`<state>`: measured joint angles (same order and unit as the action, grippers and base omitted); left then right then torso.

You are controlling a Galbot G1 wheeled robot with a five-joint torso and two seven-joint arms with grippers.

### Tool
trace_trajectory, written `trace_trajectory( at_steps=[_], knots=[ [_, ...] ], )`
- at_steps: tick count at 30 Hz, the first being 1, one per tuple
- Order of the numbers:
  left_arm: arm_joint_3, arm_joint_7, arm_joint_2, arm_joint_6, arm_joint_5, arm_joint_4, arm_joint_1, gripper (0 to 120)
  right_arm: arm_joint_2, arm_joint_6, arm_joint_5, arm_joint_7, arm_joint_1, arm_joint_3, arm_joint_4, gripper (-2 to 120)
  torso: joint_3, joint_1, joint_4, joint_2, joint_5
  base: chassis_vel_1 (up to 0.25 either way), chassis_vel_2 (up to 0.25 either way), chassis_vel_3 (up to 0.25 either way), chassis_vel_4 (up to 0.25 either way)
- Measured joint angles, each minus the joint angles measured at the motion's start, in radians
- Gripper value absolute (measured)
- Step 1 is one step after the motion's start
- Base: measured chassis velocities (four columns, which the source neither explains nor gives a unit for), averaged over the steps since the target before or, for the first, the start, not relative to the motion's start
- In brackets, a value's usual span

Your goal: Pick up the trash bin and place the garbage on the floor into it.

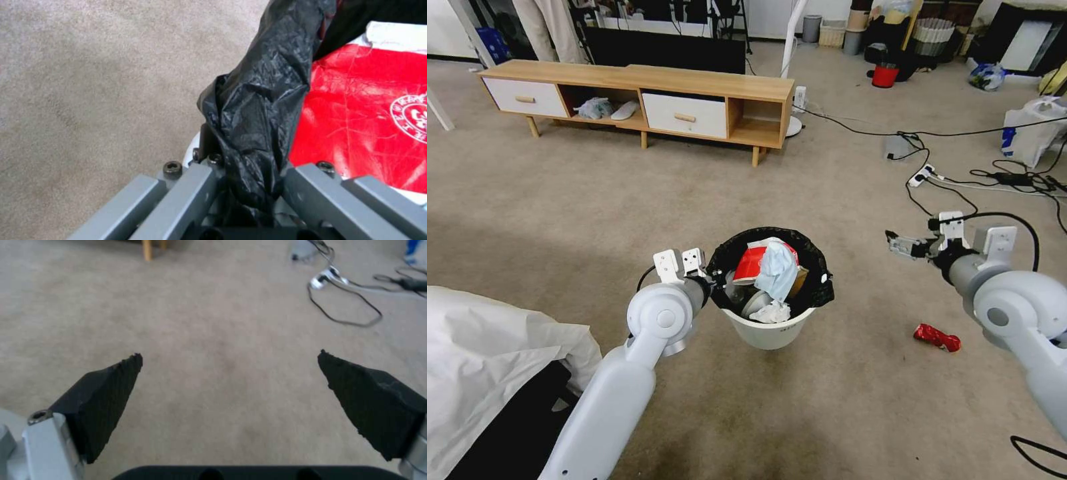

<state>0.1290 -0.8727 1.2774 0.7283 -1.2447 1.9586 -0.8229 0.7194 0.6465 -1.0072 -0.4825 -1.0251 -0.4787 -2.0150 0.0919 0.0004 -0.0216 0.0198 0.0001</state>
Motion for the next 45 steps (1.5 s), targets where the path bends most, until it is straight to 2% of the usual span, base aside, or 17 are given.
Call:
trace_trajectory(
  at_steps=[7, 12, 17, 26, 45],
  knots=[
    [0.001, 0.000, -0.004, 0.000, -0.001, 0.006, -0.004, 2, 0.029, 0.005, -0.014, -0.089, -0.002, 0.011, 0.024, 100, 0.000, 0.000, 0.0002, 0.000, -0.0001, 0.000, 0.000, 0.000, 0.000],
    [0.011, -0.003, -0.013, 0.000, -0.008, 0.014, -0.009, 2, 0.053, 0.003, -0.015, -0.107, -0.007, 0.012, 0.041, 100, 0.000, 0.000, 0.0002, 0.000, -0.0001, 0.000, 0.000, 0.000, 0.000],
    [0.020, -0.006, -0.028, 0.000, -0.016, 0.021, -0.013, 2, 0.073, -0.029, 0.005, -0.108, -0.018, 0.014, 0.061, 100, 0.000, 0.000, 0.0002, 0.000, -0.0002, 0.000, 0.000, 0.000, 0.000],
    [0.028, -0.008, -0.040, 0.000, -0.023, 0.025, -0.016, 2, 0.105, -0.089, 0.062, -0.039, -0.053, 0.015, 0.104, 100, 0.000, 0.000, 0.0001, 0.000, -0.0002, 0.000, 0.000, 0.000, 0.000],
    [0.034, -0.009, -0.044, -0.001, -0.025, 0.032, -0.025, 2, 0.151, -0.141, 0.105, -0.057, -0.067, 0.001, 0.145, 100, 0.000, 0.000, 0.0001, 0.000, -0.0001, 0.000, 0.000, 0.000, 0.000]
  ],
)
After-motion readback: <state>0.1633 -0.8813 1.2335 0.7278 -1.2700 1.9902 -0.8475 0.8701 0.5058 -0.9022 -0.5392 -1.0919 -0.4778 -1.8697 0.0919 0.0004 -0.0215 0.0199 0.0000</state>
